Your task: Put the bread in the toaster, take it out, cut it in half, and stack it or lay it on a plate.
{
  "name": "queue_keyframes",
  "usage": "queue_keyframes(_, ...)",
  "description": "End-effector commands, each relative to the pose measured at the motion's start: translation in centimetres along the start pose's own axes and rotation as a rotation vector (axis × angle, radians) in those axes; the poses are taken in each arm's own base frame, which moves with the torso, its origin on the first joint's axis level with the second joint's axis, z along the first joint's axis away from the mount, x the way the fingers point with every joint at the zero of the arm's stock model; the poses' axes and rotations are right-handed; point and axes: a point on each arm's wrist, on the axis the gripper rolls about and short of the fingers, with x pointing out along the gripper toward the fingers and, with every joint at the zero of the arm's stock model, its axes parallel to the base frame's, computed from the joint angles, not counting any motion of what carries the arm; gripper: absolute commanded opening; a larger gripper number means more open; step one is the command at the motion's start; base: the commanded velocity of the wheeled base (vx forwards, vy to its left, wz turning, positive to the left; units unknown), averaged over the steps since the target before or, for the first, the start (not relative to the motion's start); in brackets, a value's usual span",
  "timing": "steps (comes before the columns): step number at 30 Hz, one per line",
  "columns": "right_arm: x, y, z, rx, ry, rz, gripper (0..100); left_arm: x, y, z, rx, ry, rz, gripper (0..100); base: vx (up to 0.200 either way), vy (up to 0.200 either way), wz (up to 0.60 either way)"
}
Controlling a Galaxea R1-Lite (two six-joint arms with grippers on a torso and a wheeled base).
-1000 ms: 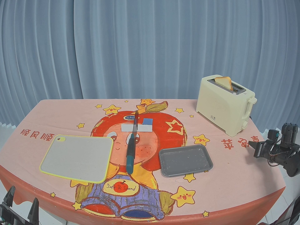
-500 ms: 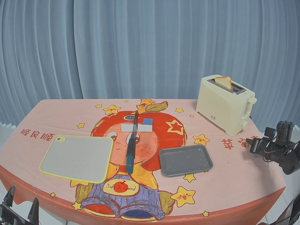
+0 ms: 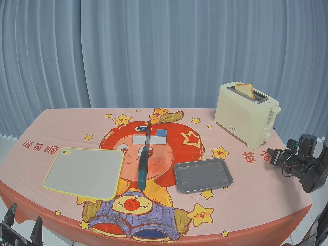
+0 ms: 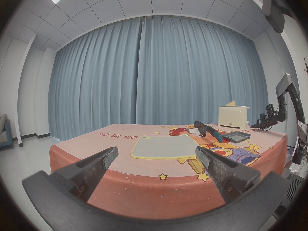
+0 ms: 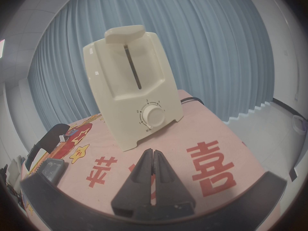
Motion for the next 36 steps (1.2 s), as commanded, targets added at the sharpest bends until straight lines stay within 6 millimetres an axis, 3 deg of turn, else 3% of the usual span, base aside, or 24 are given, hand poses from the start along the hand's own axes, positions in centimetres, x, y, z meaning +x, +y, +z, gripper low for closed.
queue_keyframes(1, 0.5, -0.2, -0.7, 0.03, 0.026, -0.002, 0, 0.0, 0.0, -0.5, 0.0, 0.001, 0.001, 100, 0.0, 0.0, 0.0)
queue_keyframes(25, 0.2, 0.3, 2.0, 0.115, -0.096, 0.024, 0, 0.0, 0.0, -0.5, 0.0, 0.001, 0.0, 100, 0.0, 0.0, 0.0)
queue_keyframes(36, 0.1, 0.2, 1.9, 0.112, -0.097, -0.008, 0, 0.0, 0.0, -0.5, 0.0, 0.001, 0.0, 100, 0.0, 0.0, 0.0)
